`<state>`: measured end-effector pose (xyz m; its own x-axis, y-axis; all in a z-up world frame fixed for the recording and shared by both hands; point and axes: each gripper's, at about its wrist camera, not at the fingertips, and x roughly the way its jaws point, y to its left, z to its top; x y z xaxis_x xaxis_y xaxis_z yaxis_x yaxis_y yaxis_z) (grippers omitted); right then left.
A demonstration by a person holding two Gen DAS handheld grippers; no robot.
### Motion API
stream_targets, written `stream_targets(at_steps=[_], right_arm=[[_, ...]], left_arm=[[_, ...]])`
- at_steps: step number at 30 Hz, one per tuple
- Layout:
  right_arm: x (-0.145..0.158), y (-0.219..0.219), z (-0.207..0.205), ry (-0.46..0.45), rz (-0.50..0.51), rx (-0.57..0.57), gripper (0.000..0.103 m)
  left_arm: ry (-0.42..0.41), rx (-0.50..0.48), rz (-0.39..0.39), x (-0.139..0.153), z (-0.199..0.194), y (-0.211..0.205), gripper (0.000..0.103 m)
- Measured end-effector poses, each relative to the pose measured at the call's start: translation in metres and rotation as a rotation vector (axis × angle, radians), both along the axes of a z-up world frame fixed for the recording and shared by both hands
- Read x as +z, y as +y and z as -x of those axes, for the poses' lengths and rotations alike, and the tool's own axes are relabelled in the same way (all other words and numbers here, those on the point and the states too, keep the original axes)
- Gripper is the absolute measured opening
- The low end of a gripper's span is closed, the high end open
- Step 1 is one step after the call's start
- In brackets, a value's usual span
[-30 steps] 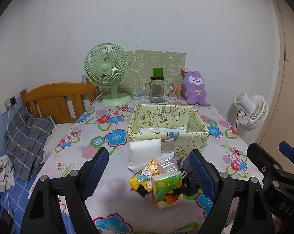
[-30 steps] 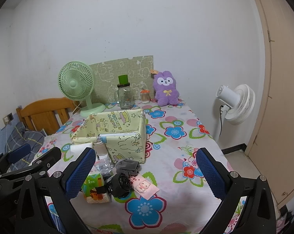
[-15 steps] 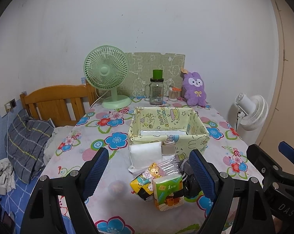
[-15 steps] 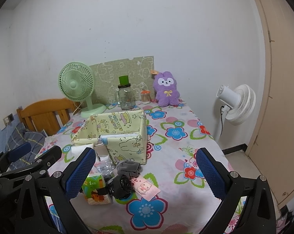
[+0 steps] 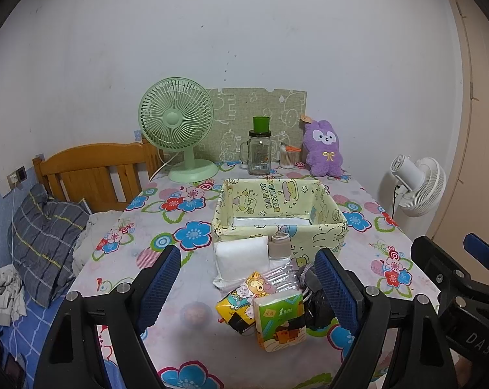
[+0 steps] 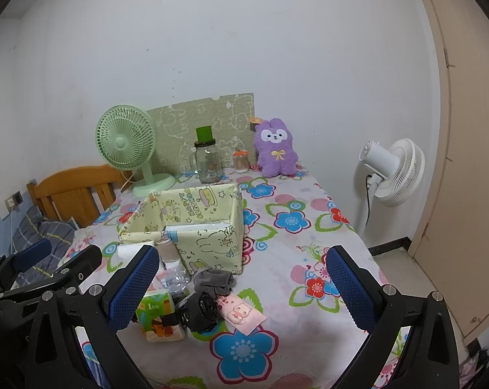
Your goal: Organize soft objects
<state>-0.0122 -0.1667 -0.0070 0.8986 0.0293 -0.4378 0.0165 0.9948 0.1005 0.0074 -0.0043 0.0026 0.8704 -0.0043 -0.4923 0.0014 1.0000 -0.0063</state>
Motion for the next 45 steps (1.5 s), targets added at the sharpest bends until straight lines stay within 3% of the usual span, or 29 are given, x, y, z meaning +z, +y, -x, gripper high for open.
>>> stream_targets(at_steps=[24,45], right_arm=[[0.001,0.001,0.001,-0.001,0.006,-0.008,0.103],[-0.022,0.011,-0.019,0.062,0.001,0.028,0.103]], left_arm=[[0.006,-0.009,-0.007,-0.002,0.001,0.001,0.086],[0.057,-0.032,-0.017,-0.035,-0.013,-0.003,0.086]])
